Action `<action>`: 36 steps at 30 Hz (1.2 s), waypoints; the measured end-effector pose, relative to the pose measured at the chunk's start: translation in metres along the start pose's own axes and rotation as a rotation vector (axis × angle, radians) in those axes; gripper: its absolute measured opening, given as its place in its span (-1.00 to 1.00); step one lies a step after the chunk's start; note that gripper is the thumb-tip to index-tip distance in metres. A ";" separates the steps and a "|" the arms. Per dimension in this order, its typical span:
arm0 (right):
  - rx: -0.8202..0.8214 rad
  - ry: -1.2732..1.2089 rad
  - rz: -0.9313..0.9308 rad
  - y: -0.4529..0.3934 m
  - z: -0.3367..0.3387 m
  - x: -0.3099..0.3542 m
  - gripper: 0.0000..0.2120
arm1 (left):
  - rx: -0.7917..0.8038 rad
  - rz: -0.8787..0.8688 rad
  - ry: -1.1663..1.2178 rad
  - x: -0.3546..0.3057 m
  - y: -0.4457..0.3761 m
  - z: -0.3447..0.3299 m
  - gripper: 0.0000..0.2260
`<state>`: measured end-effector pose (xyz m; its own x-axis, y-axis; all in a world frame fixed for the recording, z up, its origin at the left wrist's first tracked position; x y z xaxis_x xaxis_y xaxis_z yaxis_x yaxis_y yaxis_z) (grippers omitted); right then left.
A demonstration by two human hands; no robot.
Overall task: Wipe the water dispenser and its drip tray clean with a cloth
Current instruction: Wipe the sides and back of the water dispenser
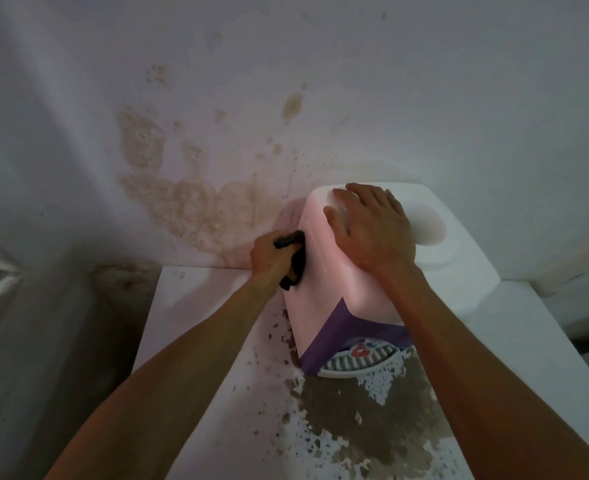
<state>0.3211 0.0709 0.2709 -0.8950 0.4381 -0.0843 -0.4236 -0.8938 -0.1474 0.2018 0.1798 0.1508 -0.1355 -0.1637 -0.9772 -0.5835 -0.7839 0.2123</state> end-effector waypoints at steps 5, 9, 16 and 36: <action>-0.019 0.011 -0.002 -0.003 0.000 -0.001 -0.50 | -0.040 -0.132 0.125 -0.019 -0.018 -0.002 -0.90; -0.016 0.019 0.005 -0.005 -0.001 -0.001 -0.50 | -0.019 0.024 0.025 0.021 -0.028 -0.003 -0.91; -0.035 0.006 0.017 -0.004 -0.001 -0.002 -0.49 | 0.026 0.115 -0.016 0.056 -0.018 -0.005 -0.90; -0.050 -0.014 0.008 -0.005 0.001 0.000 -0.49 | 0.341 0.012 0.062 0.074 0.076 -0.005 -0.91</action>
<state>0.3232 0.0749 0.2727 -0.9001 0.4297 -0.0717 -0.4097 -0.8910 -0.1955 0.1516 0.1054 0.0942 -0.1011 -0.2157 -0.9712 -0.8177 -0.5381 0.2047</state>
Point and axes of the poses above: each hand's wrist, its own y-axis away from the middle knuckle, its own z-axis out of the back of the hand, x = y × z, the point moved 2 cm from there along -y, towards the middle knuckle, and after that the axes turned 14 degrees about x, right-handed, at the moved point
